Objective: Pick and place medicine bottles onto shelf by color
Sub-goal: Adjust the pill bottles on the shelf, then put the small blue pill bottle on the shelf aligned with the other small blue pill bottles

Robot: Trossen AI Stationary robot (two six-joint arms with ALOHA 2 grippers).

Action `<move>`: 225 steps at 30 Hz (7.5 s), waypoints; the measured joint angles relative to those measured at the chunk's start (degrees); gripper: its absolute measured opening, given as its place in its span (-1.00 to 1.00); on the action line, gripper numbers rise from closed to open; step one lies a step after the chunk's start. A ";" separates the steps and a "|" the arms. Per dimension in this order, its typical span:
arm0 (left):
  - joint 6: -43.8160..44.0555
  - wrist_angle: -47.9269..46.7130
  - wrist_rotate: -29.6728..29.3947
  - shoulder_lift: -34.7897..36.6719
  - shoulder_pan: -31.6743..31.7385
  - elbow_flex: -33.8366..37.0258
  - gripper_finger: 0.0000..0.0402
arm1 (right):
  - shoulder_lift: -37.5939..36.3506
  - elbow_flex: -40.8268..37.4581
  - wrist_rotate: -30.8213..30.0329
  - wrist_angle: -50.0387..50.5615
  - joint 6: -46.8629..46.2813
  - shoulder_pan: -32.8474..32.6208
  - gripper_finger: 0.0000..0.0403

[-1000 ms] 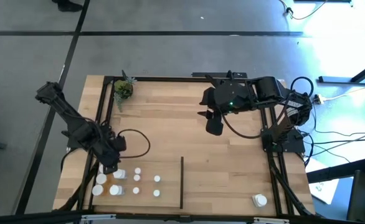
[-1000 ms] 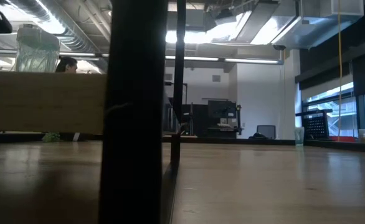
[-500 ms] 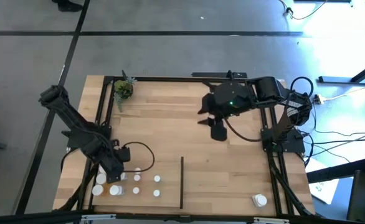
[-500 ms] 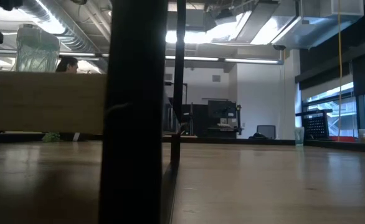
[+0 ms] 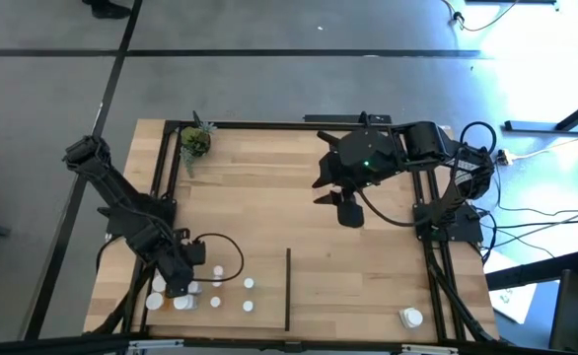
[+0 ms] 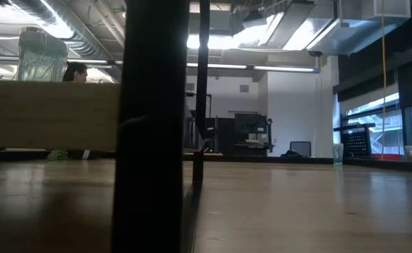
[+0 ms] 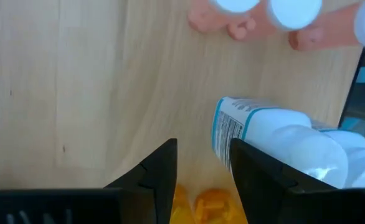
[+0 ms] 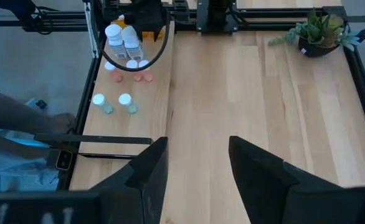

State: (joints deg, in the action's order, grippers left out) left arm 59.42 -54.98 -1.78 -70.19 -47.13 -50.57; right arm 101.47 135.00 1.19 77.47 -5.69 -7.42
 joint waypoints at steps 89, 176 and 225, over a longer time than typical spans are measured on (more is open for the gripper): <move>-40.37 17.50 5.77 -23.51 23.74 -14.10 -0.30 | -1.60 -0.02 -11.54 9.35 0.41 4.09 -0.15; -31.65 8.77 -15.75 3.13 37.63 -14.15 -0.30 | -6.15 -2.48 -18.16 12.51 -7.14 12.36 -0.15; -54.01 12.77 -10.36 8.00 76.17 -14.12 -0.30 | -5.99 -51.12 -13.33 -4.67 -9.76 64.51 -0.33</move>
State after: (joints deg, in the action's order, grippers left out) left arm 5.41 -42.22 -12.14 -62.19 29.04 -64.69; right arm 95.48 83.88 -12.14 72.81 -15.45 57.09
